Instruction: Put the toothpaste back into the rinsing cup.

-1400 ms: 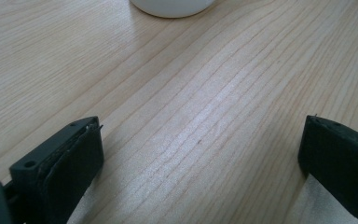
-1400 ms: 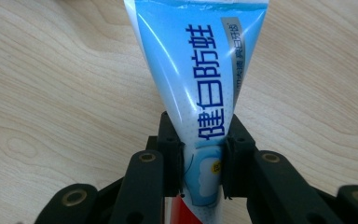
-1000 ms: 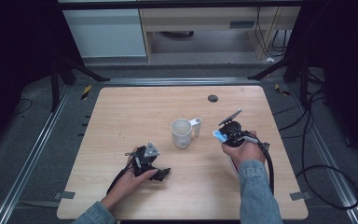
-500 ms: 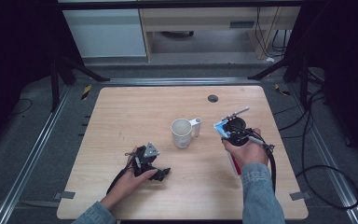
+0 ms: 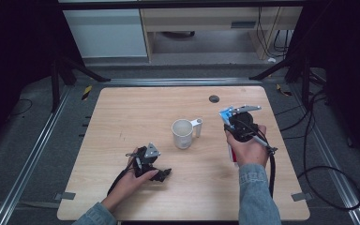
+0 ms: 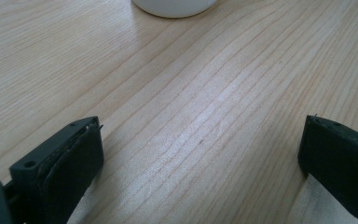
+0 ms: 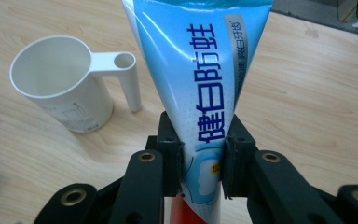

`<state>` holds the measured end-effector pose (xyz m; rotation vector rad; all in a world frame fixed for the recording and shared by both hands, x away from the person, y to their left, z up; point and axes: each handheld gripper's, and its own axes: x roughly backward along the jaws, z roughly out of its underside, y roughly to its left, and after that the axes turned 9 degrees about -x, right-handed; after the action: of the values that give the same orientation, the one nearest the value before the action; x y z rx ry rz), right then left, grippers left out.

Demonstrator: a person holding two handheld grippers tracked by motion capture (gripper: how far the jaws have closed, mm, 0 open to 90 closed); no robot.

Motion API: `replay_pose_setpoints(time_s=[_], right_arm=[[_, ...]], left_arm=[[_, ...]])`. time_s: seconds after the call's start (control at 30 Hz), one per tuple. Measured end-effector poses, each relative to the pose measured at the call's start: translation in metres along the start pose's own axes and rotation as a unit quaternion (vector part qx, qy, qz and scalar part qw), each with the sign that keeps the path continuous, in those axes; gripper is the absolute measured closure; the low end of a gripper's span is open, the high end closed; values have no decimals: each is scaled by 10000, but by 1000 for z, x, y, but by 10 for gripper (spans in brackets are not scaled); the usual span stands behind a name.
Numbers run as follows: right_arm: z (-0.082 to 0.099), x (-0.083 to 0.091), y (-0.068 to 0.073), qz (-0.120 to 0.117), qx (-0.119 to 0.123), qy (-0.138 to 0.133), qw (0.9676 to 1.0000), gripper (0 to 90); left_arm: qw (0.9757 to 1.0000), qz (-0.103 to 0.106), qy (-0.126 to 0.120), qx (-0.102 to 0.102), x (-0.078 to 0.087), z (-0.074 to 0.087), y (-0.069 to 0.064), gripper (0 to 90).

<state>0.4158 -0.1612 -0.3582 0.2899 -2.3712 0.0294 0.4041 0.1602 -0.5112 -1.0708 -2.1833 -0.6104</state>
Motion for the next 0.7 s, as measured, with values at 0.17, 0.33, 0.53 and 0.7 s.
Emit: replay_pose_setpoints(time_s=[0.17,0.33,0.53,0.7], right_arm=[[0,-1,4,-41,-42,-171,9998,728],[-2,-1,19,-119,-170,-573,9981,727],[-10,-7,37,-104,-266,-997,9946,727],[-18,-3,44,-137,-300,-1240,9917,726]], left_arm=[[10000,1,0,-1,0,0,0,0],[10000,1,-1,-3,0,0,0,0],[10000,2,3,-8,0,0,0,0],[10000,1,-1,-4,0,0,0,0]])
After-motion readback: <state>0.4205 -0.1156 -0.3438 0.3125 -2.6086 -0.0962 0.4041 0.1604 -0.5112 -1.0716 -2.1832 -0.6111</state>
